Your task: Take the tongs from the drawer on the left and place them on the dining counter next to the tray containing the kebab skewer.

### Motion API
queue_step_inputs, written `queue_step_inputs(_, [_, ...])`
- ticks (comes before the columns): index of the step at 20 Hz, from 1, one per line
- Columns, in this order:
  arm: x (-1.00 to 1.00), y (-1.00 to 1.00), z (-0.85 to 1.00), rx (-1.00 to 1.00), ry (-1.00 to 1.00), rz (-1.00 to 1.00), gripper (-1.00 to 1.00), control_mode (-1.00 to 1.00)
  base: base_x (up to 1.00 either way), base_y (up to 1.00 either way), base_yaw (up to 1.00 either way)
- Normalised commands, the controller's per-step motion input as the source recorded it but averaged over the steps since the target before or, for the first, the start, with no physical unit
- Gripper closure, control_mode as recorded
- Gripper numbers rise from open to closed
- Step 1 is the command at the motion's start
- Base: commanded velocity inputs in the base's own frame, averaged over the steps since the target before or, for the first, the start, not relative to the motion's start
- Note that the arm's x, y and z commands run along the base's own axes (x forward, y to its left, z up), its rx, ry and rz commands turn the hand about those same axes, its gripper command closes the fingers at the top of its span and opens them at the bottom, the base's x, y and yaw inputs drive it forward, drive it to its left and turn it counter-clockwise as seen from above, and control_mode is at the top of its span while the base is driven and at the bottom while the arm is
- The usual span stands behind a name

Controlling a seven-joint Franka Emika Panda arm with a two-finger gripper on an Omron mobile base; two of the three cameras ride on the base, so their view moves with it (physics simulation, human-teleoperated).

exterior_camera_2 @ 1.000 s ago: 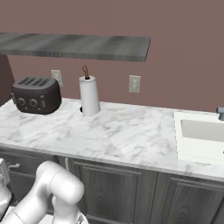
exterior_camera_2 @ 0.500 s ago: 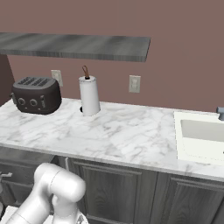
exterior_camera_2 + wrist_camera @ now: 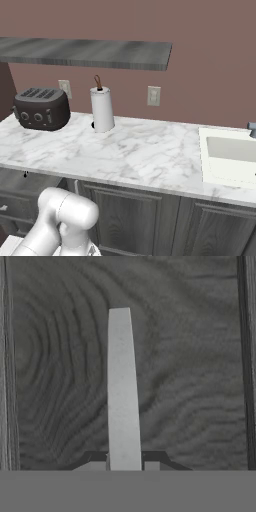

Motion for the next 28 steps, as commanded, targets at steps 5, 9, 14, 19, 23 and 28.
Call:
queue_step_inputs(5, [-0.29, -0.03, -0.01, 0.00, 0.00, 0.00, 1.00, -1.00, 0.00, 0.00, 0.00])
queue_step_inputs(9, [-0.36, -0.01, 0.00, 0.00, 0.00, 0.00, 1.00, -1.00, 0.00, 0.00, 0.00])
queue_step_inputs(14, [-0.35, 0.00, 0.00, 0.00, 0.00, 0.00, 1.00, -1.00, 0.00, 0.00, 0.00])
queue_step_inputs(19, [-0.27, 0.00, -0.01, 0.00, 0.00, 0.00, 1.00, -1.00, 0.00, 0.00, 0.00])
queue_step_inputs(23, [-0.13, 0.00, -0.06, 0.00, 0.00, 0.00, 1.00, -1.00, 0.00, 0.00, 0.00])
queue_step_inputs(28, [-0.04, -0.01, -0.05, 0.00, 0.00, 0.00, 1.00, -1.00, 0.00, 0.00, 0.00])
